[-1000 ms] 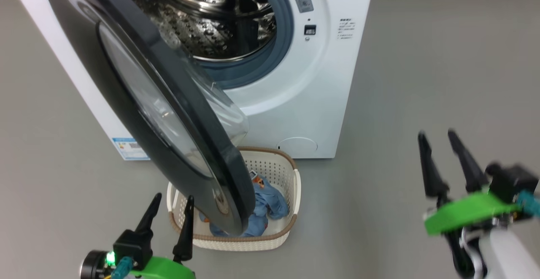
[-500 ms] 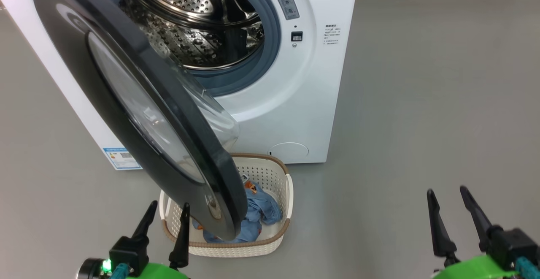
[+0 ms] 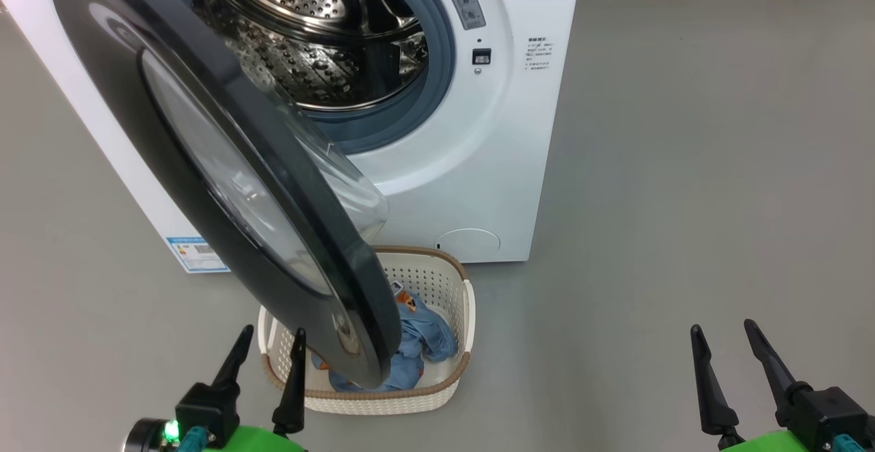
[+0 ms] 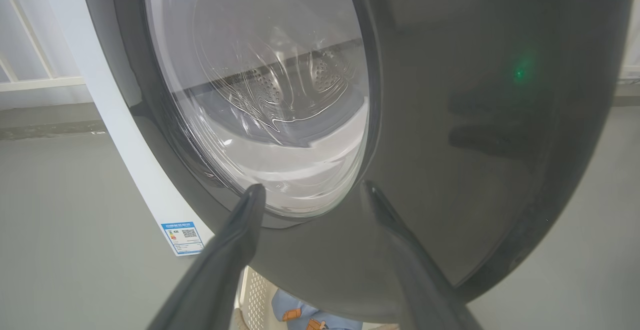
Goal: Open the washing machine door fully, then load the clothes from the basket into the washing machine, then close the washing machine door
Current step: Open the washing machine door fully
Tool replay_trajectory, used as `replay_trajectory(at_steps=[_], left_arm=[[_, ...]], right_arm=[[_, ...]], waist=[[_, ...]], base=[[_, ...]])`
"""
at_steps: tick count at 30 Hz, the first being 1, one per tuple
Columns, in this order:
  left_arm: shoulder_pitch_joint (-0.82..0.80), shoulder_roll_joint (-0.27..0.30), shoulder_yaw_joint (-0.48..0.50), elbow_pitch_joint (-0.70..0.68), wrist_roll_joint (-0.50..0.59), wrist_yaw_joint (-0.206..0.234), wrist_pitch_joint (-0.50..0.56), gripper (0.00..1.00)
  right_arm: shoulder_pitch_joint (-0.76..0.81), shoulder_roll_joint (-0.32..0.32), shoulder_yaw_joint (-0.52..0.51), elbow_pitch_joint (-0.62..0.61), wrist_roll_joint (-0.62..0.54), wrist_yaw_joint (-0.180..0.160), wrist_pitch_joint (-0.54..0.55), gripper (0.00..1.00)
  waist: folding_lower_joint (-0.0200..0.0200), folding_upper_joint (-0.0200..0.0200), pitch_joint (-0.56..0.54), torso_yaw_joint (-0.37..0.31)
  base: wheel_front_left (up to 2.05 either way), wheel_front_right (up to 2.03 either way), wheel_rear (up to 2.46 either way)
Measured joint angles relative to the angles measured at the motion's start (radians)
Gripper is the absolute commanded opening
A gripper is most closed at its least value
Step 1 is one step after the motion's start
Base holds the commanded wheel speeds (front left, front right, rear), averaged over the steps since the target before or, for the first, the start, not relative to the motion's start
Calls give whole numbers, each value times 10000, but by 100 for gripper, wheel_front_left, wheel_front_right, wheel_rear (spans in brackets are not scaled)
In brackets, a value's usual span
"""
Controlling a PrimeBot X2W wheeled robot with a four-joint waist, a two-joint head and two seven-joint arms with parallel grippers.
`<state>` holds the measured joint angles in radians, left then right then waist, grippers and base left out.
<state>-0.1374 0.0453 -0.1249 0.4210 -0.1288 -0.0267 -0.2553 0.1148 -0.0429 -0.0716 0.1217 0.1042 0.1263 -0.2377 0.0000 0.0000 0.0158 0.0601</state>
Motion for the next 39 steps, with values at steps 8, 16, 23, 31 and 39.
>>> replay_trajectory(at_steps=[8, 16, 23, 31, 39], left_arm=[[-3, -2, 15, -2, 2, 0, 0, 100], [-5, -4, 215, -58, 0, 13, 0, 51], [-450, -4, 523, -754, -6, 173, 2, 0], [-1552, 4, 523, -3588, 94, 322, -2, 0], [-1874, -10, -1419, -6349, -151, 263, 713, 0]], right_arm=[[-2, 13, 33, 29, -23, 0, 79, 100], [-3, 25, 40, 65, 6, 0, 161, 100], [-33, 29, 17, 52, 6, 0, 161, 100], [-35, 36, -82, 4, 23, 0, 163, 100], [-39, 40, -173, -38, 23, 0, 207, 100]], waist=[[0, 0, -37, 47], [0, 0, -60, 48], [0, 0, 81, 132], [0, 0, 167, 307], [1, 0, 267, 448]], base=[[0, 0, 0], [0, 0, 0], [0, 0, 0], [0, 0, 0], [0, 0, 0]])
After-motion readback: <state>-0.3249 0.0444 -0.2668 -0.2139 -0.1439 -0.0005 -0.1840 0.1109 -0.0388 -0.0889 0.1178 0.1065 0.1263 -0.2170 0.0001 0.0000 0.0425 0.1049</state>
